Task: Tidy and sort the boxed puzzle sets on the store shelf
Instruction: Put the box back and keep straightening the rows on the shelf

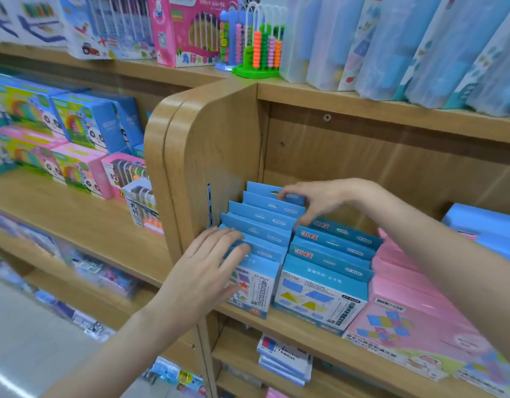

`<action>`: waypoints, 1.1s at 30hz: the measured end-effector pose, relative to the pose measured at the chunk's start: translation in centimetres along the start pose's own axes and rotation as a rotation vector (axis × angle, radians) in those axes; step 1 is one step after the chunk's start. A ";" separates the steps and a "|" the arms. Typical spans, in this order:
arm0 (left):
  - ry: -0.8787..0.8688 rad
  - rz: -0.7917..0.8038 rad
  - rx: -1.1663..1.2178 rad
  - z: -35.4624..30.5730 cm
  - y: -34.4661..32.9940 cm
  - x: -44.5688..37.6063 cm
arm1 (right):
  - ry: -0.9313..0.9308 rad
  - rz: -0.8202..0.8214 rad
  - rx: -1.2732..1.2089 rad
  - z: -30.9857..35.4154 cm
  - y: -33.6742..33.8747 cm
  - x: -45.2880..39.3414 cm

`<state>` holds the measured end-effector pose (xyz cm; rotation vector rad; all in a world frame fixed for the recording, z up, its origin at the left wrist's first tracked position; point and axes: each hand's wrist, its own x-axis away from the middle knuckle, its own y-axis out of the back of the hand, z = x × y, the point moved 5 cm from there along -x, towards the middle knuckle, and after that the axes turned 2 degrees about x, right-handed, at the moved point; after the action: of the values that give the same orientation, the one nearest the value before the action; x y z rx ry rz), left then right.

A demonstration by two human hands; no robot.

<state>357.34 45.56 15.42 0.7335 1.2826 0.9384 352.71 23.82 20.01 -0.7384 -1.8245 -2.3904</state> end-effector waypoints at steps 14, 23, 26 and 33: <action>0.045 -0.003 -0.101 0.4 -0.5 -0.3 | 0.064 0.010 -0.283 0.6 -0.1 -1.2; 0.083 0.045 -0.040 0.2 -0.5 -0.5 | 0.007 0.054 -0.573 0.9 0.2 -0.3; 0.093 0.054 -0.019 0.1 -0.6 -0.2 | -0.040 0.129 -0.524 1.2 -0.3 -0.9; 0.111 0.060 0.012 0.4 -0.8 0.7 | -0.013 0.176 -0.510 1.8 -0.5 -1.0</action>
<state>357.84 45.82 14.51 0.7415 1.3709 1.0331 354.06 25.42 19.48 -0.9016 -1.0909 -2.7485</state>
